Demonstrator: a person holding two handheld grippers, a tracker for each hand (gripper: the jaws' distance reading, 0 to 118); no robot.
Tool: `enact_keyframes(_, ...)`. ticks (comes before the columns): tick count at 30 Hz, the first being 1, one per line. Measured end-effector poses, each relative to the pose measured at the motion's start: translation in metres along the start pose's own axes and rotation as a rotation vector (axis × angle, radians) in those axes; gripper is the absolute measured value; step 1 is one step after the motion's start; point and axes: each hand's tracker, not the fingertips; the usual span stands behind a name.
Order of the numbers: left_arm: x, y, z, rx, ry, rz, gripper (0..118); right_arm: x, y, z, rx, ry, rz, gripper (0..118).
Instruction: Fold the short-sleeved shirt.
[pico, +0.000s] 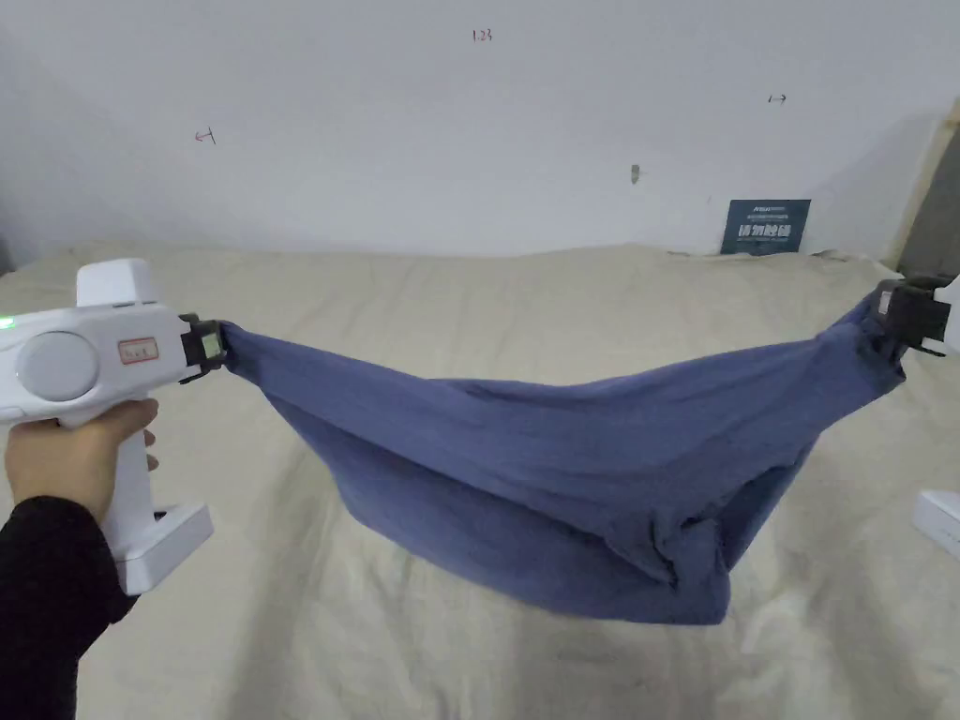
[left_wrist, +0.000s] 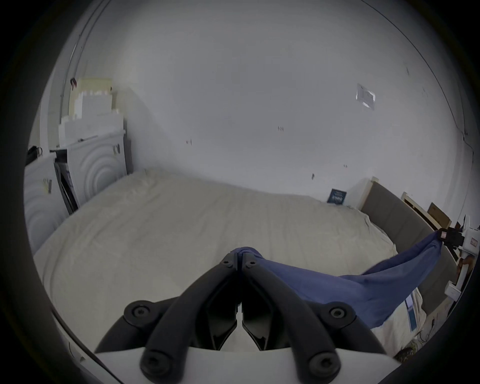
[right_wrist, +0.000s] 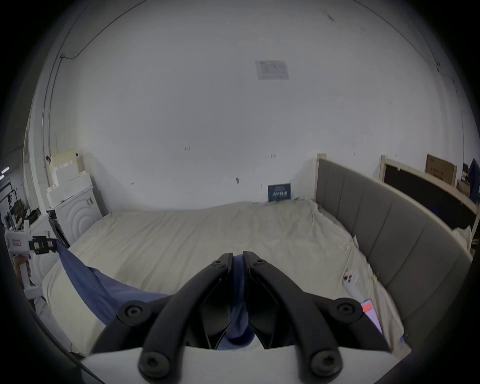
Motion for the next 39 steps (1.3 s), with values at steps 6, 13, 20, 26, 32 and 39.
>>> enact_keyframes(6, 0.007, 0.062, -0.021, 0.088, 0.042, -0.042, 0, -0.006, 0.053, -0.030, 0.088, -0.053, 0.059, 6)
enact_keyframes(13, 0.012, 0.111, -0.055, 0.144, 0.127, -0.105, 0, -0.003, 0.091, -0.069, 0.135, -0.071, 0.051, 6)
enact_keyframes(20, 0.013, 0.108, -0.078, 0.178, 0.143, -0.141, 0, -0.011, 0.074, -0.103, 0.133, -0.099, 0.081, 6)
enact_keyframes(26, 0.003, 0.045, -0.092, 0.105, 0.166, -0.194, 0, -0.014, 0.000, -0.112, 0.072, -0.095, 0.053, 6)
enact_keyframes(32, -0.018, -0.046, -0.083, -0.030, 0.175, -0.221, 0, -0.012, -0.093, -0.096, -0.058, -0.079, -0.001, 6)
enact_keyframes(39, -0.040, -0.154, -0.051, -0.198, 0.181, -0.221, 0, -0.014, -0.192, -0.048, -0.189, -0.076, -0.025, 6)
